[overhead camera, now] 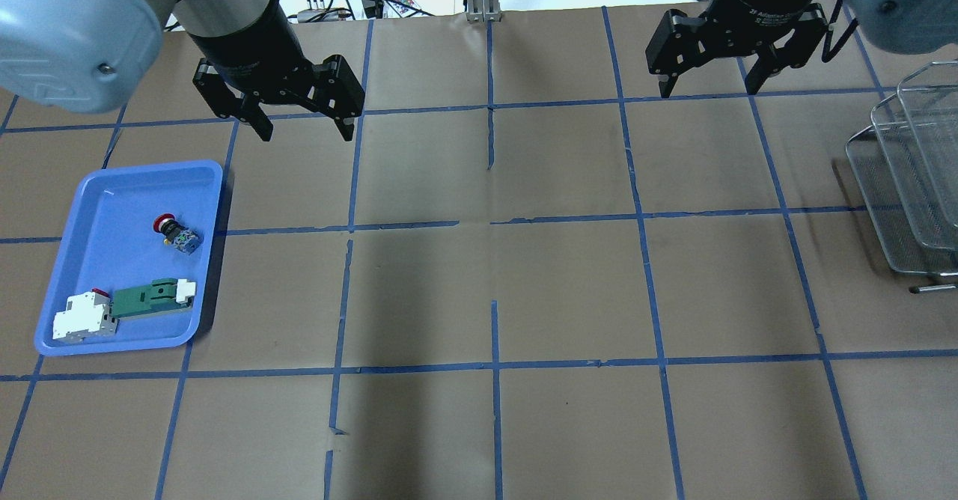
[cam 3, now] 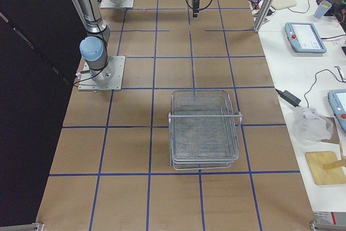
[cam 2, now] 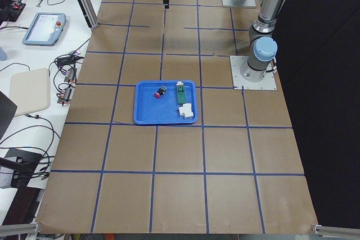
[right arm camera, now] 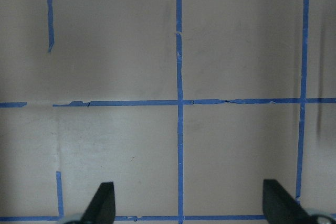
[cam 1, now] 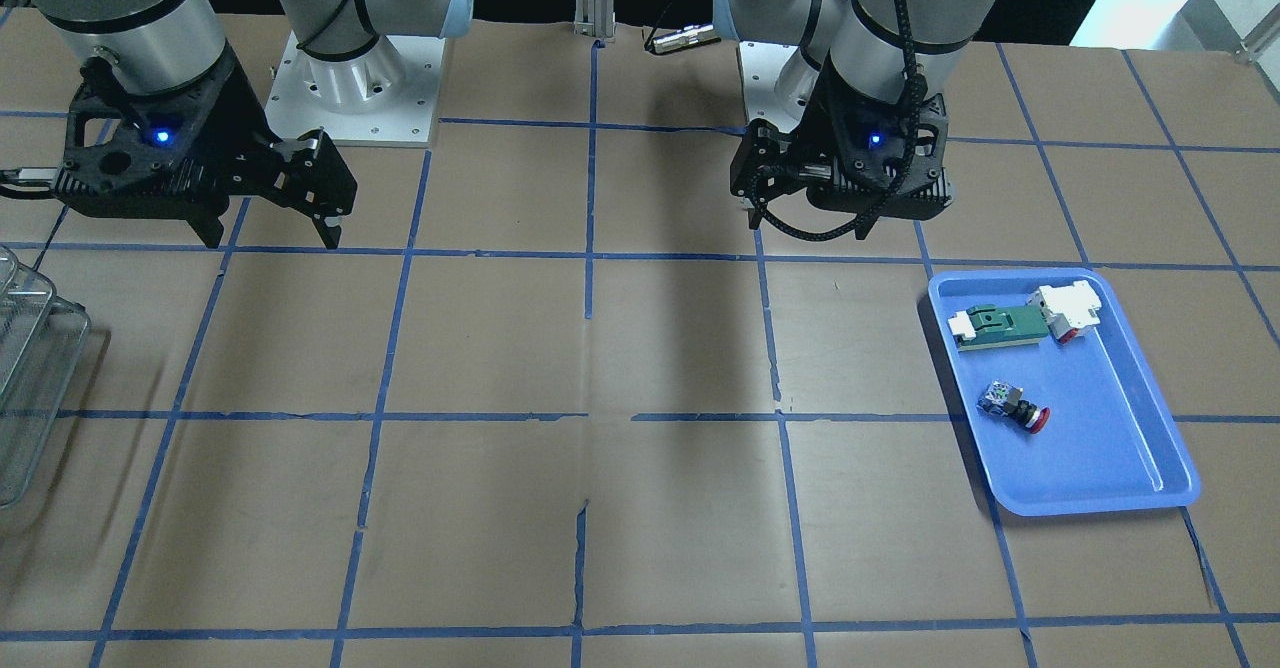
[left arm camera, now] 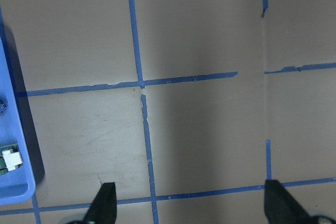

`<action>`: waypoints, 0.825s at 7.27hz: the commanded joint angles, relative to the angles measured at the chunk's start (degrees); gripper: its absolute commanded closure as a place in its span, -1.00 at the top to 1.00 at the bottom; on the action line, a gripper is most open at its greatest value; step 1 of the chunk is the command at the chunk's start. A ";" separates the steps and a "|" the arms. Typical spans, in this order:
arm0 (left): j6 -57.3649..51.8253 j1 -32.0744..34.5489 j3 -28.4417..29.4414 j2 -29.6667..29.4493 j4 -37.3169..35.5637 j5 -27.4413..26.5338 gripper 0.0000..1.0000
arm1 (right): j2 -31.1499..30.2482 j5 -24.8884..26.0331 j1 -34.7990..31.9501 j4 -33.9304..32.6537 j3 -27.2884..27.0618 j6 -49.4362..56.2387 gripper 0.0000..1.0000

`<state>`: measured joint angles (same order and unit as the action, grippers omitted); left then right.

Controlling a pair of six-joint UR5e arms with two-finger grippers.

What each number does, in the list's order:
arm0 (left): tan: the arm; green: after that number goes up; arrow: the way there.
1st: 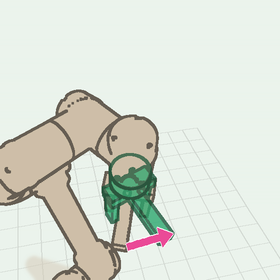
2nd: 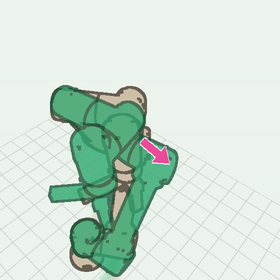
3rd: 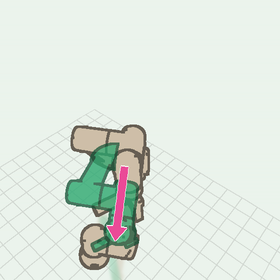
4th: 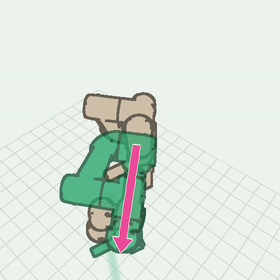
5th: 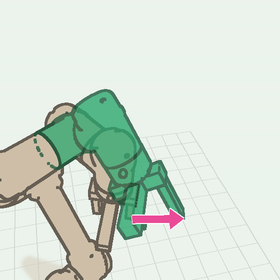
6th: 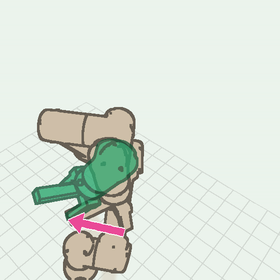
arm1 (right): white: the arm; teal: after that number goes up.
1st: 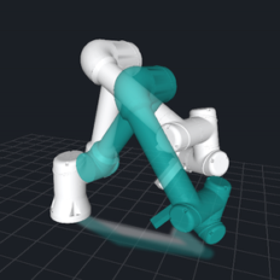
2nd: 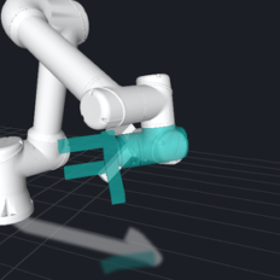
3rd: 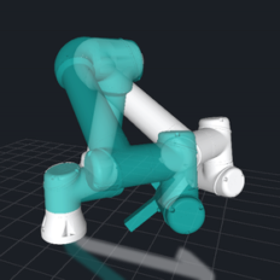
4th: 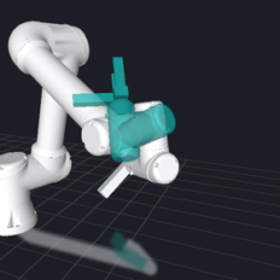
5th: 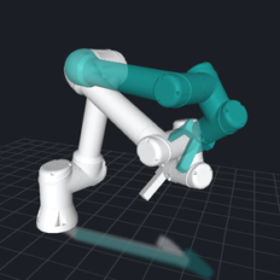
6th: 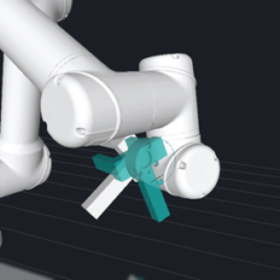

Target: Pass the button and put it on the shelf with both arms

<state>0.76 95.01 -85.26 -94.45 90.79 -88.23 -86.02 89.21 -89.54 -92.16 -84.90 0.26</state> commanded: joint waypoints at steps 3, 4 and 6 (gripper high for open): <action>-1.28 -1.84 -0.61 -0.03 -0.09 0.34 1.00 | -0.20 0.09 0.07 -0.04 0.00 0.00 1.00; -1.28 -1.76 -0.61 0.05 -0.09 0.26 1.00 | 0.06 0.09 0.07 -0.04 0.09 0.00 1.00; -1.20 -1.50 0.09 -0.21 -0.09 0.26 1.00 | 0.23 0.18 -0.02 -0.04 0.00 0.00 1.00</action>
<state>-0.44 93.38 -85.47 -94.51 90.70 -87.94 -85.97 89.35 -89.48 -92.16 -84.88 0.26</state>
